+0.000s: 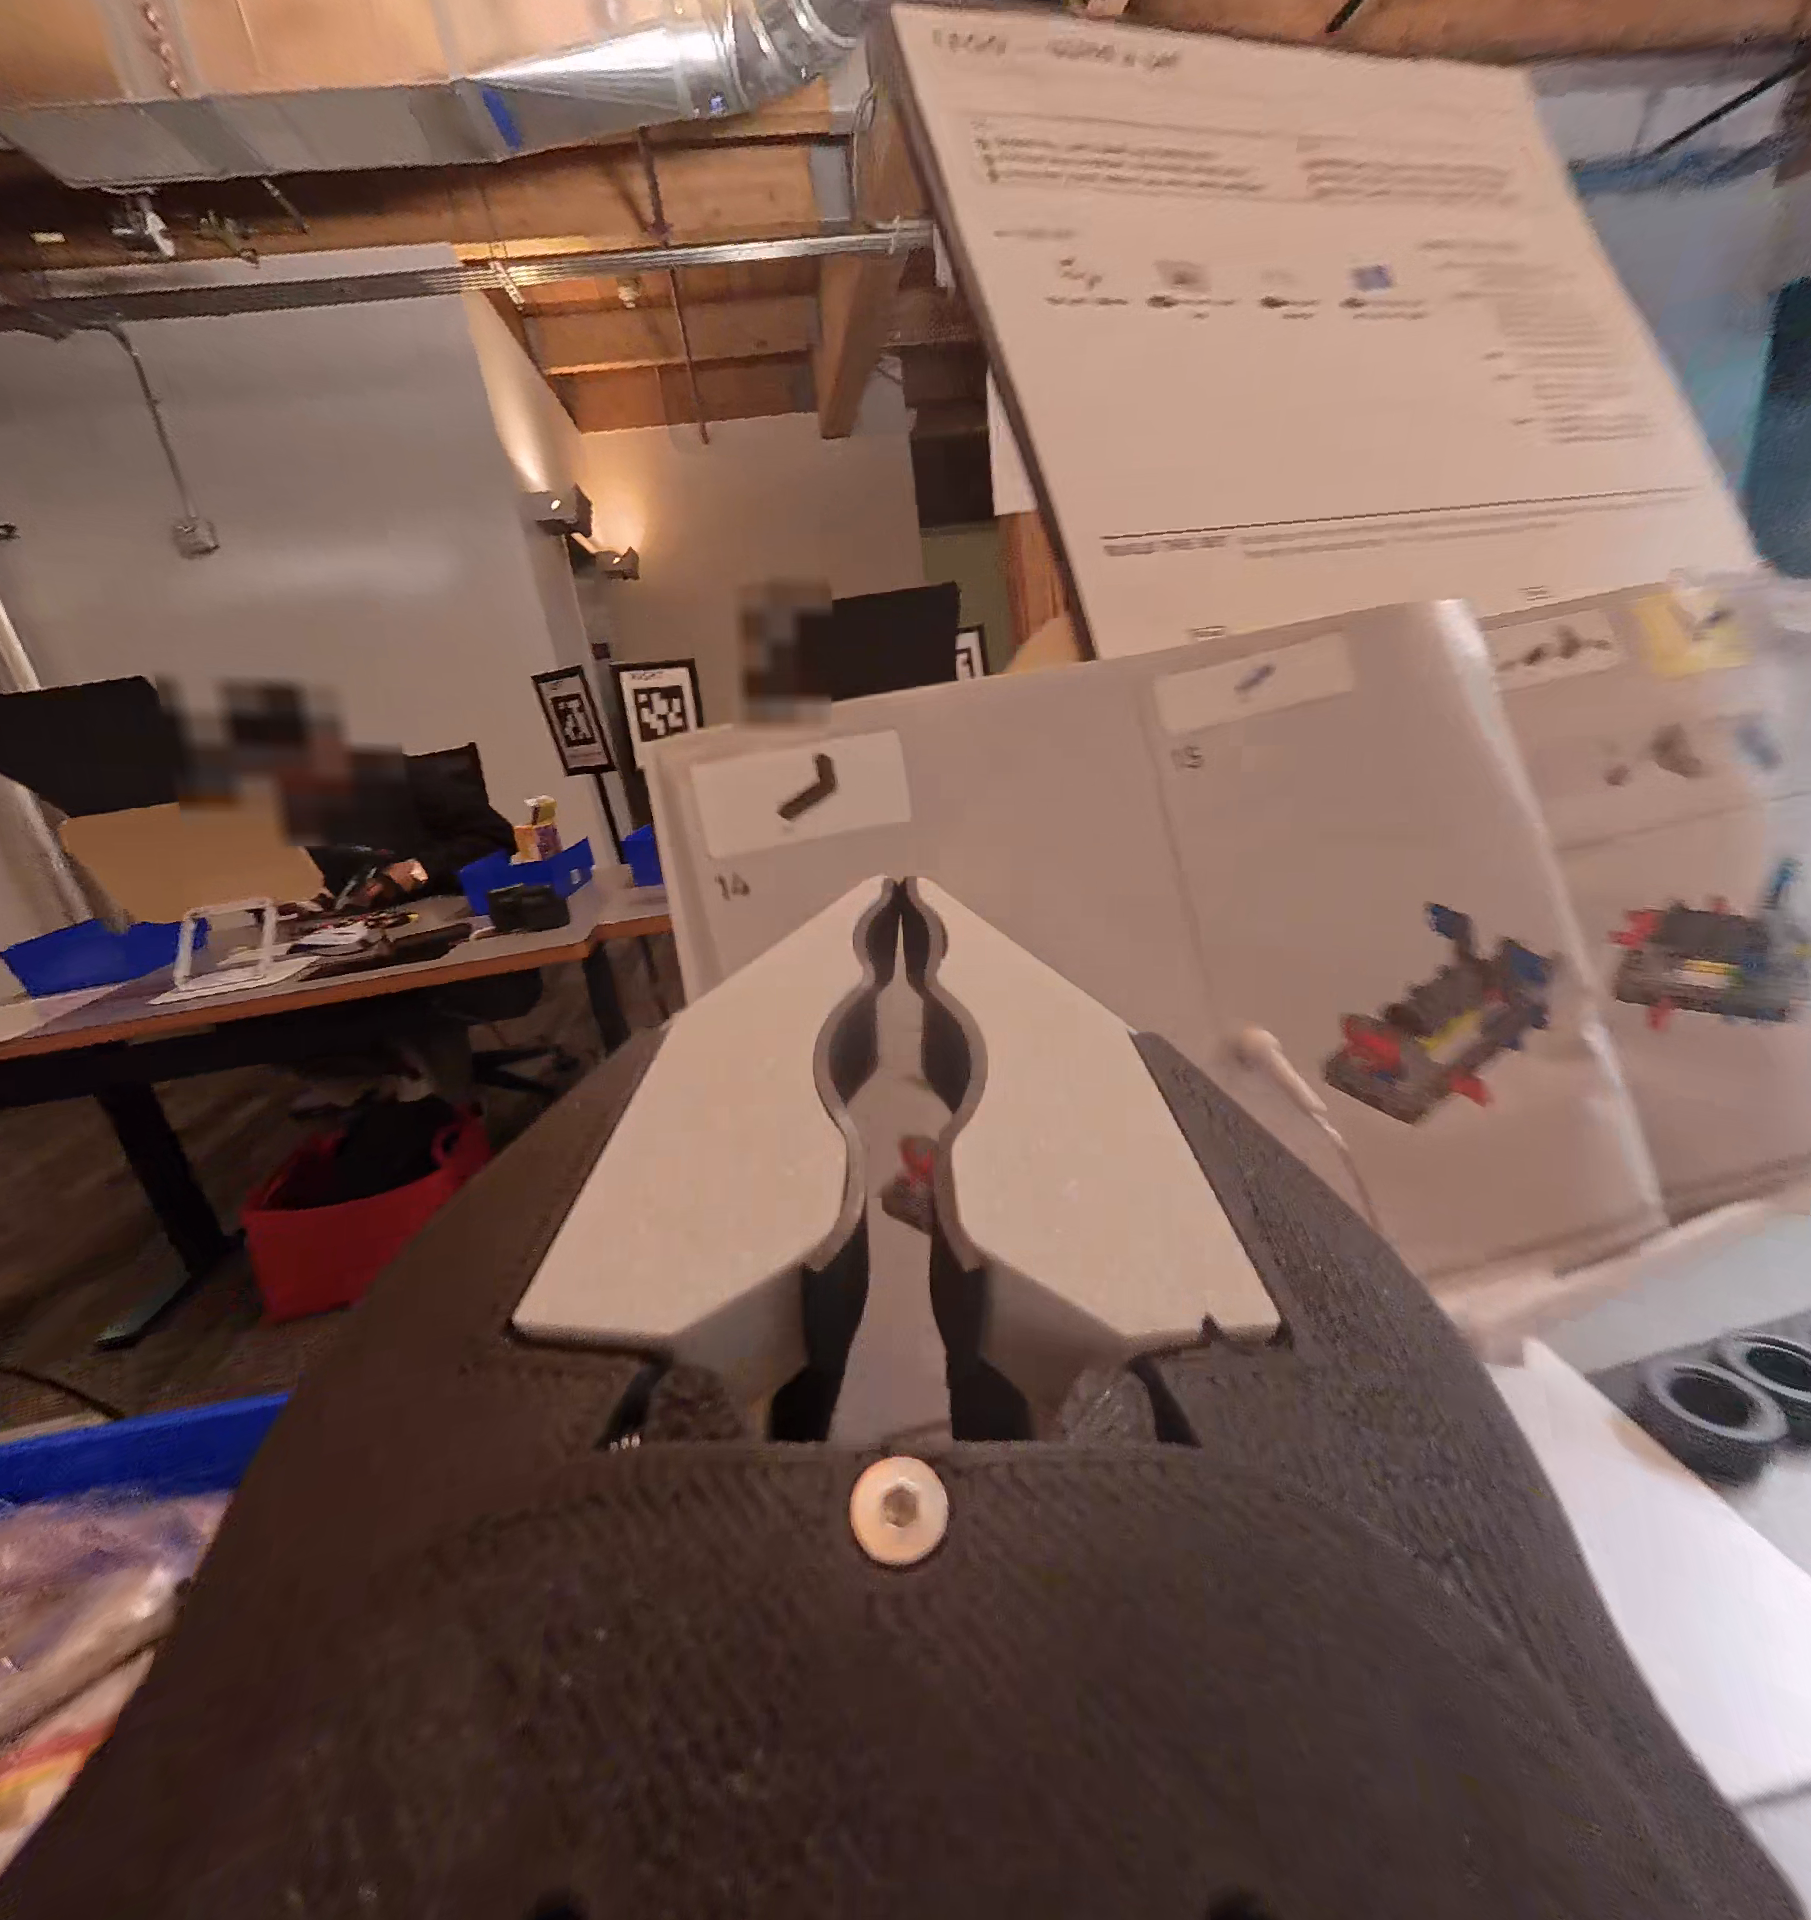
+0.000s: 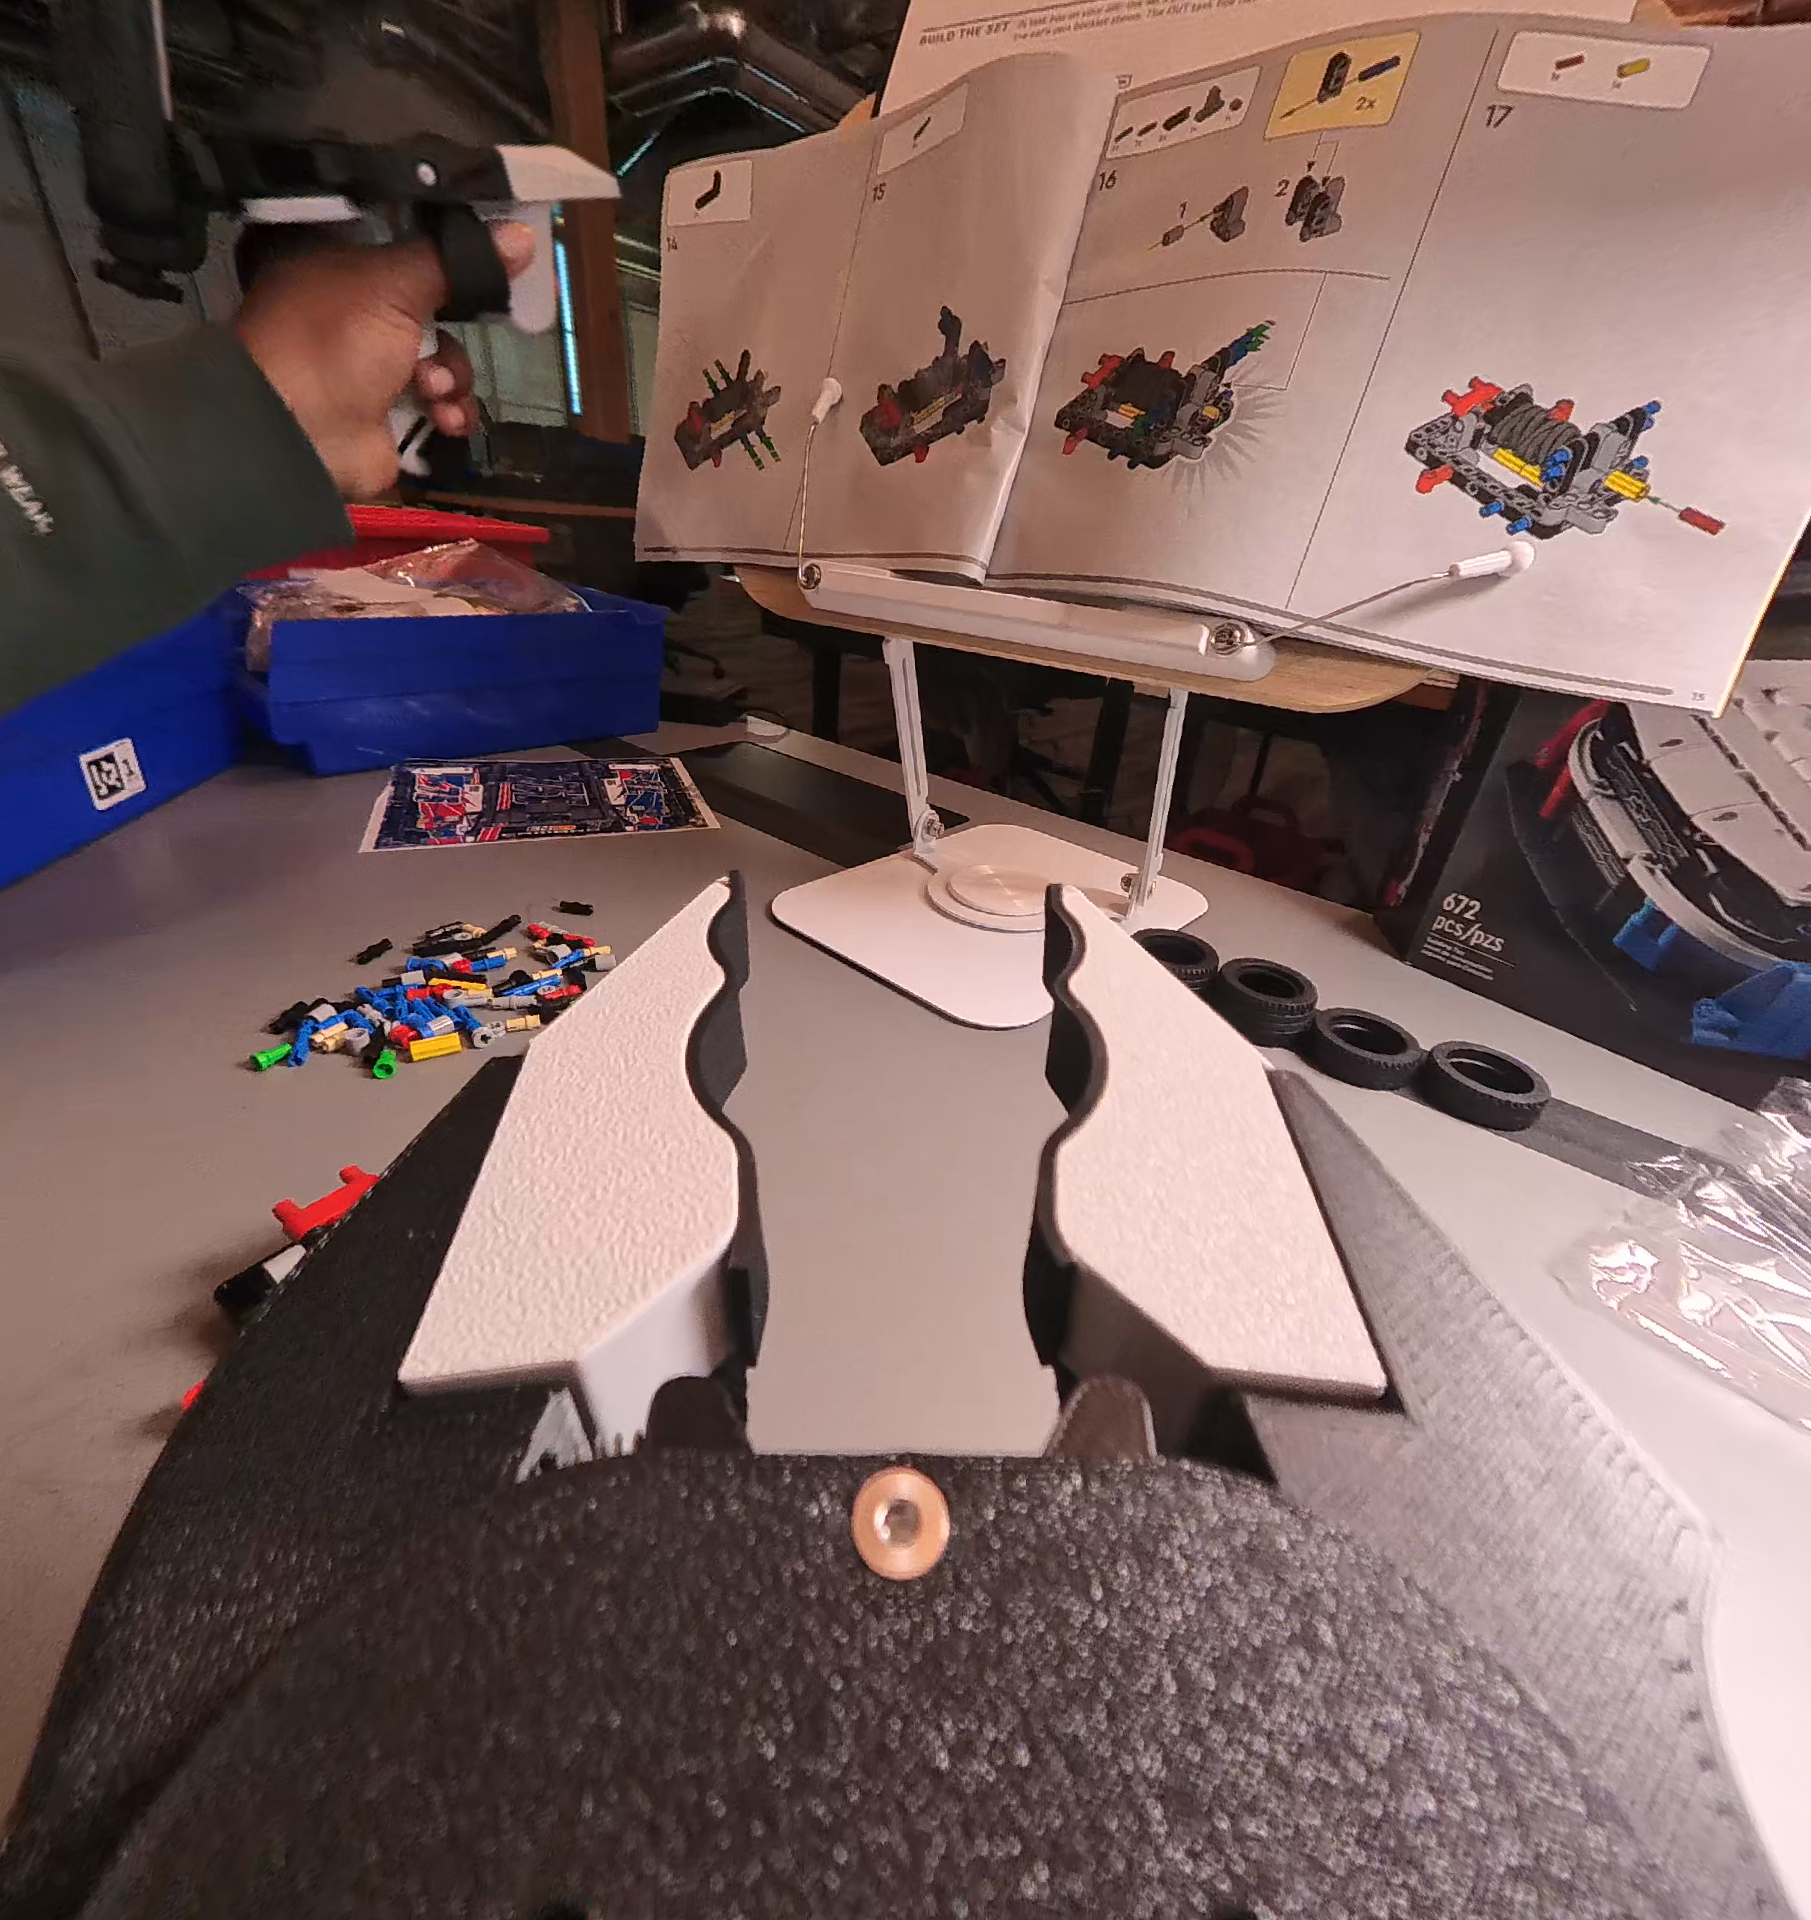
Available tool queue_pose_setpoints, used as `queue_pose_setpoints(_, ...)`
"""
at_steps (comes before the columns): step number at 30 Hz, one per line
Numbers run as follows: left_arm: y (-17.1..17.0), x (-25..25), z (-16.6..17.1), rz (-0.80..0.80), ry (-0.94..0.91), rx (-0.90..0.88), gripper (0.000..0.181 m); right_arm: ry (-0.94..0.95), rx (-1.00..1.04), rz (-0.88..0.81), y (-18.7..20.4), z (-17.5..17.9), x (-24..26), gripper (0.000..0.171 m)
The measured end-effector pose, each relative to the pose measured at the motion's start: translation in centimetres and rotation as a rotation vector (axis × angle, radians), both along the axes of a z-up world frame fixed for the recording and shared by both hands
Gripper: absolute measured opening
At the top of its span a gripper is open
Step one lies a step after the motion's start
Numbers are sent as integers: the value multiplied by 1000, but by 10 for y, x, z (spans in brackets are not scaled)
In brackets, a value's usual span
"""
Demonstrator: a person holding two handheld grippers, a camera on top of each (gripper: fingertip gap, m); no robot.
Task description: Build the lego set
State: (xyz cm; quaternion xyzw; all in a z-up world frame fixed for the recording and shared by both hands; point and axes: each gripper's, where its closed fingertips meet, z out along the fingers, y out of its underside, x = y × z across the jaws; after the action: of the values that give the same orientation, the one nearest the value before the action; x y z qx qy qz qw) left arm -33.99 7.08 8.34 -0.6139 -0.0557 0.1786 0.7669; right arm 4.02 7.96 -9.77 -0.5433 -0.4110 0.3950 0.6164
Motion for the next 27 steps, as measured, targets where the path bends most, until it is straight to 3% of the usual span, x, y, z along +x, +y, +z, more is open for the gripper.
queue_pose_setpoints(7, 30, -37, 9, 59, 19, -61, 0, -2, -17, 3, 4, -3, 1, 55)
queue_pose_setpoints(17, 32, -37, 2, 50, 50, -103, 0, -12, -33, 9, 5, -8, -1, 55)
queue_pose_setpoints(23, 10, 28, -22, -200, 138, -259, 1, -4, -29, 10, 4, -5, 0, 55)
queue_pose_setpoints(27, -48, 60, -37, -321, 182, -366, 10, 1, -21, 11, 2, -2, 1, 55)
